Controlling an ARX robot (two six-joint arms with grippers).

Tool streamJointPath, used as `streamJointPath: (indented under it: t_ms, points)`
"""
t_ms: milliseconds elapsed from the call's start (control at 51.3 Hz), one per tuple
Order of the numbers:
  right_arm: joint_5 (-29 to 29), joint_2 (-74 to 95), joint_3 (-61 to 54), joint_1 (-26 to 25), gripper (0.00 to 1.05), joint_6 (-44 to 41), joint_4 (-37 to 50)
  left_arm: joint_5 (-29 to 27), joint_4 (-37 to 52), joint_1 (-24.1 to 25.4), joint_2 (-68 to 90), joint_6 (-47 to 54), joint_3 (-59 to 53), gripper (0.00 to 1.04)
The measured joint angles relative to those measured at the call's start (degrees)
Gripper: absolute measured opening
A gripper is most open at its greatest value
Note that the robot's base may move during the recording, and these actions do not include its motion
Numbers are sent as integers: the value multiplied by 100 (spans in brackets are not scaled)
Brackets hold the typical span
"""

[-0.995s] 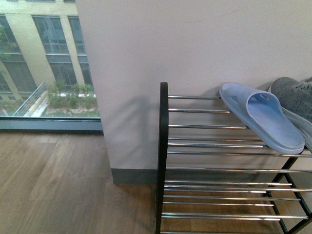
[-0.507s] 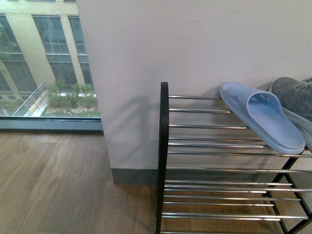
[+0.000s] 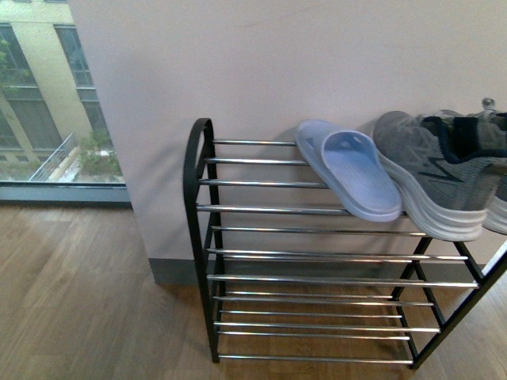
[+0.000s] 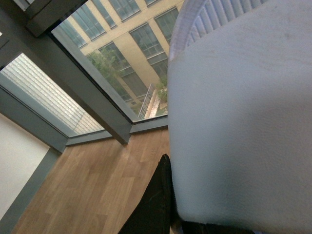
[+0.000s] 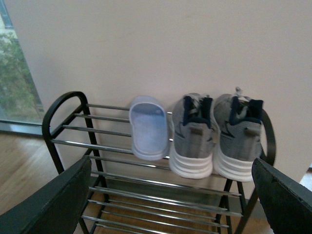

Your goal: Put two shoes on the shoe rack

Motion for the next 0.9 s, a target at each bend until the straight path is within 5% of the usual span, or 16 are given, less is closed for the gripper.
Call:
streamJointPath:
  t_ms: [156,234,410,585,897]
  points:
    - [42,-2,0,2,95,7,-9,-267,-485,-13,413,-944,302,2]
    - [39,-2,0,2,95,7,-9,610,-1165,319,1290,-2328,988,2]
    - [35,-2,0,2,95,9,-9,2022,-1137,566,3254,-3703,2271,2]
    - [33,-2,0,2,95,9,-9,2551,-1641,623,5563,-3720,4054,2]
    - [26,-2,0,2,95,11,-9,2542,-2070,660,7180,-2876,5978,2]
